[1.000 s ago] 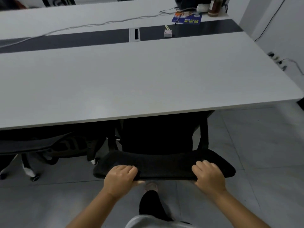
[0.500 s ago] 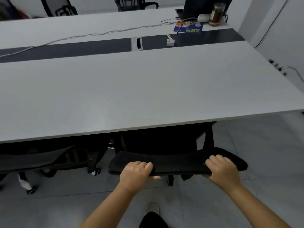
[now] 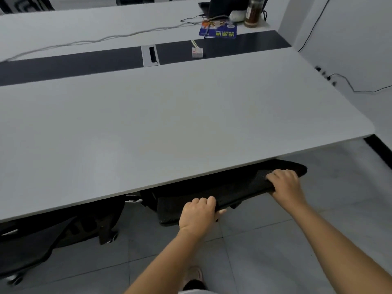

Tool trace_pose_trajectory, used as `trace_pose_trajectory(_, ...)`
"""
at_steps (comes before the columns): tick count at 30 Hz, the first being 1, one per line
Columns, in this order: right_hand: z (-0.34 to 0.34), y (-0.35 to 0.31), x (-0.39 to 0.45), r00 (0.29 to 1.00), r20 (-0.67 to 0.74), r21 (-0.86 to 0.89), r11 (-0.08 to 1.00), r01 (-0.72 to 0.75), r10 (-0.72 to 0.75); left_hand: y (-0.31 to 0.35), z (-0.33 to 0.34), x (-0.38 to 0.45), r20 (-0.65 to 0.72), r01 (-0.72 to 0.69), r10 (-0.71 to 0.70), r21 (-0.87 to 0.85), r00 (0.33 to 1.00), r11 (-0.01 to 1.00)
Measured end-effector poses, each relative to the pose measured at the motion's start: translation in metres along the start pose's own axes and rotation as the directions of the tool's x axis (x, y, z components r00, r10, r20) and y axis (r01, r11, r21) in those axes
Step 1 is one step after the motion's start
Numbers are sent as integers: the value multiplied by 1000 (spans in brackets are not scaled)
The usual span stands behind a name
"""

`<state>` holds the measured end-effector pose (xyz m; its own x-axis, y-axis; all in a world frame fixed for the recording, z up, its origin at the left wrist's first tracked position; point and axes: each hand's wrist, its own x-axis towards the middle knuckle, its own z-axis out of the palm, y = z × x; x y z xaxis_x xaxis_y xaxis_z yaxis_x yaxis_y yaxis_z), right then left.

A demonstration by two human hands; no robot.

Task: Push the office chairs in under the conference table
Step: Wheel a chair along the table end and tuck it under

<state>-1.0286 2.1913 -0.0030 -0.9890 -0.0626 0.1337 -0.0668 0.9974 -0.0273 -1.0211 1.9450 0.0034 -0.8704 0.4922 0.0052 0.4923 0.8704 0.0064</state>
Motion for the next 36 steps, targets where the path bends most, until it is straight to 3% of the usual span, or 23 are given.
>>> trace_pose_trajectory(9, -1, -18, -17, 997, -19, 56, 996, -73, 74, -9, 0, -13, 130, 33, -32, -6, 991, 999)
trace_pose_trajectory(16, 3, -23, -21, 996, -75, 88, 995, -49, 56, -22, 10, -13, 202, 8, -15, 40, 979, 999)
trace_pose_trajectory(22, 3, -24, -20, 987, 47, 245, 956, -162, 155, -17, 0, -11, 286, 98, -76, -65, 955, 993)
trace_pose_trajectory(24, 2, -27, -30, 966, 91, 451, 855, -257, 242, -15, -7, -10, 270, 102, -43, -208, 962, 973)
trace_pose_trajectory(26, -4, -32, -47, 910, 45, 631, 694, -346, 413, -4, -14, -8, 142, 71, -6, -458, 990, 886)
trace_pose_trajectory(28, -9, -35, -68, 817, 43, 727, 543, -420, 575, 18, -19, -2, -66, -71, 39, -608, 997, 791)
trace_pose_trajectory(30, -5, -34, -98, 737, 121, 773, 402, -490, 665, 50, -14, 1, -168, -196, 113, -644, 979, 739)
trace_pose_trajectory(33, 4, -23, -152, 597, 313, 788, 149, -597, 739, 103, 12, -6, -41, -228, 274, -680, 961, 697)
trace_pose_trajectory(36, 10, -5, -206, 455, 471, 763, -91, -640, 755, 145, 46, -7, 280, -17, 362, -770, 889, 637)
